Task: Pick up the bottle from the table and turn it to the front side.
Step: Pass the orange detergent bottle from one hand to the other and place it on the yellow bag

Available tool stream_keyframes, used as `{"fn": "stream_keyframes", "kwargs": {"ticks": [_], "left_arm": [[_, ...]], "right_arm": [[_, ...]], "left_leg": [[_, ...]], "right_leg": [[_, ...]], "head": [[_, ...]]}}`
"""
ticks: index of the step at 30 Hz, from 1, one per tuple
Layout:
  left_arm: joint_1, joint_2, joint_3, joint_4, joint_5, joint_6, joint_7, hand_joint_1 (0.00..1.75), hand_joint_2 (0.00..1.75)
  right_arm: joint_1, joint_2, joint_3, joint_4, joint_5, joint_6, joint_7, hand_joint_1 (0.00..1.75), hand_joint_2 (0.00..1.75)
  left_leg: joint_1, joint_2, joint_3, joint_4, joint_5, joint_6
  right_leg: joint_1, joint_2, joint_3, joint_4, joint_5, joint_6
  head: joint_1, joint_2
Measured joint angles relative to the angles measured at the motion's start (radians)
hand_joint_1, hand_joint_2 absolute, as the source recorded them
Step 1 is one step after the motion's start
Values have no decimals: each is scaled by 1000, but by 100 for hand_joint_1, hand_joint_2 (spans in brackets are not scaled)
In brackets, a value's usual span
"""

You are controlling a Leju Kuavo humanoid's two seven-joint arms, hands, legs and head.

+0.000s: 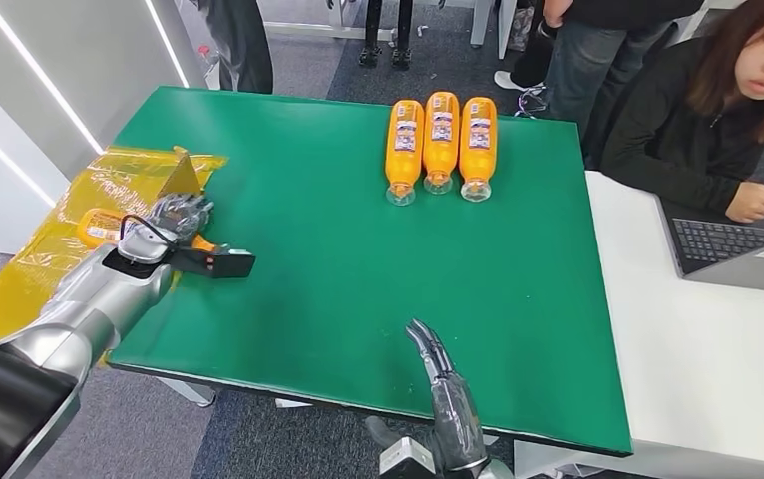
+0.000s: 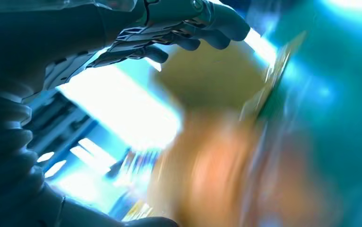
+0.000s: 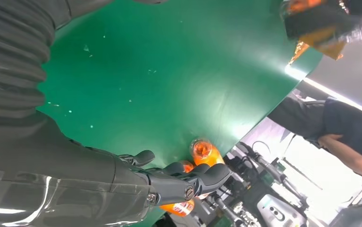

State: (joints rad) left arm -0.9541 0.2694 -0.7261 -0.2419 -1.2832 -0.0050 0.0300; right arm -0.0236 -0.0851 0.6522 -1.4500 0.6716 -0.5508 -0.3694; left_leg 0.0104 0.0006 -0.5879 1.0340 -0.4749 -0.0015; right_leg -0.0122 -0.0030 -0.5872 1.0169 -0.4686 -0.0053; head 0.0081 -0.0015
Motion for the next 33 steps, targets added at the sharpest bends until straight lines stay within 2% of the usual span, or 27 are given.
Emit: {"fn": "stream_keyframes", "kwargs": {"ticks": [6,9,11,13,16,18,20,22,24,29,33], "left_arm": [[-2,-101,19,-86,-6,280,-94,0,175],[68,-121,35,-218,-18,383,-114,0,175],[151,-126,55,-347,9,401,-147,0,175],[251,-130,78,-492,124,383,-234,0,175],[403,-146,121,-693,451,315,-446,0,175],[489,-166,153,-788,706,213,-580,0,175],[564,-195,184,-857,940,89,-673,0,175],[633,-226,205,-910,1097,11,-716,0,175],[687,-251,216,-953,1176,-22,-727,0,175],[784,-300,240,-1055,1261,-48,-731,0,175],[847,-345,248,-1116,1272,-49,-732,0,175]], "right_arm": [[36,0,-23,0,15,-70,9,0,175],[50,0,-36,0,15,-105,15,0,175],[60,0,-45,0,2,-123,13,0,175],[74,-2,-54,-5,-37,-129,-9,0,175],[100,-7,-67,-29,-152,-131,-79,0,175],[120,-9,-77,-56,-226,-132,-141,0,175],[143,-10,-93,-94,-274,-132,-201,0,175],[171,-10,-115,-142,-290,-132,-247,0,175],[197,-11,-134,-187,-291,-132,-273,0,175],[259,-15,-172,-287,-258,-132,-282,0,175],[285,-16,-190,-352,-181,-132,-254,0,175]], "left_leg": [[-1,0,0,0,0,0],[-2,3,1,0,-1,0],[-2,4,2,0,-2,0],[-2,4,1,-1,-2,0],[-1,5,1,-1,-3,0],[-1,4,1,-1,-4,0],[-1,4,1,-1,-4,0],[-2,4,1,-1,-4,0],[-2,4,1,-1,-5,0],[-2,4,1,-1,-5,0],[-2,4,1,-1,-5,0]], "right_leg": [[-1,1,1,0,0,1],[-2,3,1,-1,0,1],[-2,4,0,-1,0,1],[-2,4,0,-1,0,0],[-1,5,-1,-1,-1,0],[-1,5,-1,-1,-2,0],[-1,5,-1,-1,-2,0],[-1,4,0,-2,-2,0],[-1,4,0,-2,-2,1],[-1,4,1,-2,-2,1],[-1,4,1,-2,-2,1]], "head": [[0,0],[0,0],[0,0],[0,0],[0,0],[0,0],[0,0],[0,0],[0,0],[0,0],[0,0]]}}
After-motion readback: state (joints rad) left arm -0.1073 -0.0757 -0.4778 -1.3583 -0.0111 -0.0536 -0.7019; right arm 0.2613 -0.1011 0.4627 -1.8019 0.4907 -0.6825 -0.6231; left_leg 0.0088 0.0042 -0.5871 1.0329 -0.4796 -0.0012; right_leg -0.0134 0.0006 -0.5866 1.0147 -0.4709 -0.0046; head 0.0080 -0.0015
